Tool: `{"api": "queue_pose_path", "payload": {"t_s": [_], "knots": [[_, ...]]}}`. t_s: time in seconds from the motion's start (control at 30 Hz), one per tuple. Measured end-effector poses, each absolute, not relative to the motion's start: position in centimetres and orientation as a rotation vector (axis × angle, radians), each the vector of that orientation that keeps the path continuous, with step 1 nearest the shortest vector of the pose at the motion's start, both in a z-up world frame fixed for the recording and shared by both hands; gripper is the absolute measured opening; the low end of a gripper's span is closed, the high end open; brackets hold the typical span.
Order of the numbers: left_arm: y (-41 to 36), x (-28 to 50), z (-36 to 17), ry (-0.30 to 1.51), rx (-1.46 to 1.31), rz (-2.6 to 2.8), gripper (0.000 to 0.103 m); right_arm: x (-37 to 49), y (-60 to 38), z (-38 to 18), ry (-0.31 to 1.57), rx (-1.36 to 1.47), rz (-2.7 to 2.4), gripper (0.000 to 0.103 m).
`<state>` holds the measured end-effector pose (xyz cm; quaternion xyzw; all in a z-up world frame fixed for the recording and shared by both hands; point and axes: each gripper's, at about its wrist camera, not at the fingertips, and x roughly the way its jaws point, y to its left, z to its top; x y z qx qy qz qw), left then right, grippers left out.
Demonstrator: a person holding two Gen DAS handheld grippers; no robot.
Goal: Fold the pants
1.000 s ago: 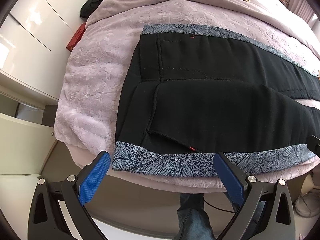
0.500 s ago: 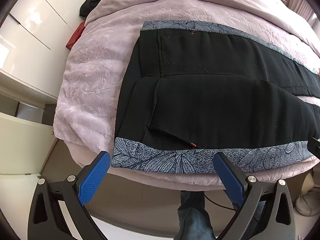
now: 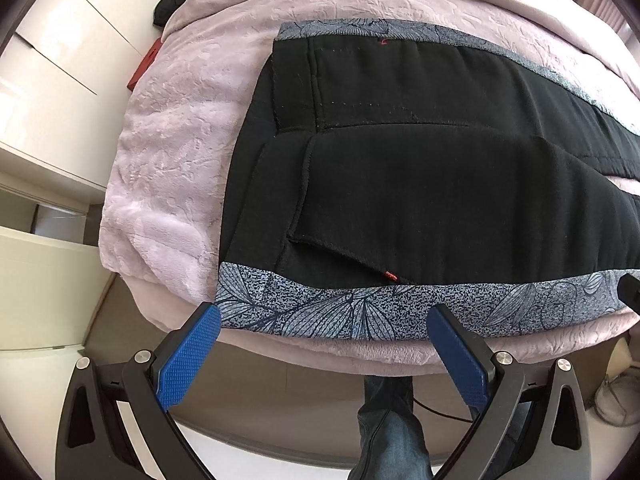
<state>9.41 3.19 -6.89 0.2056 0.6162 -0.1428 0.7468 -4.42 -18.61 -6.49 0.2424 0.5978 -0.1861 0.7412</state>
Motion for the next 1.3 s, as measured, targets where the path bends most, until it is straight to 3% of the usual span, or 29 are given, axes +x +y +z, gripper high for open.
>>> {"api": "queue_pose_path", "payload": {"t_s": [0.5,0.67,0.73,0.8,1.07,1.3], "knots": [[3.5,9.9,-8.4,1.351,0.441,-0.306,0.103,-4.3,-18.2,-8.0,1.296,0.568,-0.372,0.103],[5.3,10.5,-8.8,1.355,0.263,-0.367,0.103,-5.5,-18.2,-8.9,1.151,0.851,-0.104,0.102],[6.7,10.9,-9.5,1.385,0.132,-0.41,0.103,-6.3,-17.7,-10.6,1.108,1.005,0.032,0.097],[7.7,11.2,-10.3,1.407,0.053,-0.449,0.103,-6.9,-17.2,-12.7,1.122,1.096,0.09,0.074],[10.2,10.4,-11.6,1.452,-0.123,-0.535,0.103,-8.5,-17.8,-17.5,1.023,1.325,0.123,0.073],[11.0,9.3,-11.4,1.518,-0.243,-0.542,0.103,-5.1,-18.9,-14.8,0.9,1.389,0.194,0.073]]}}
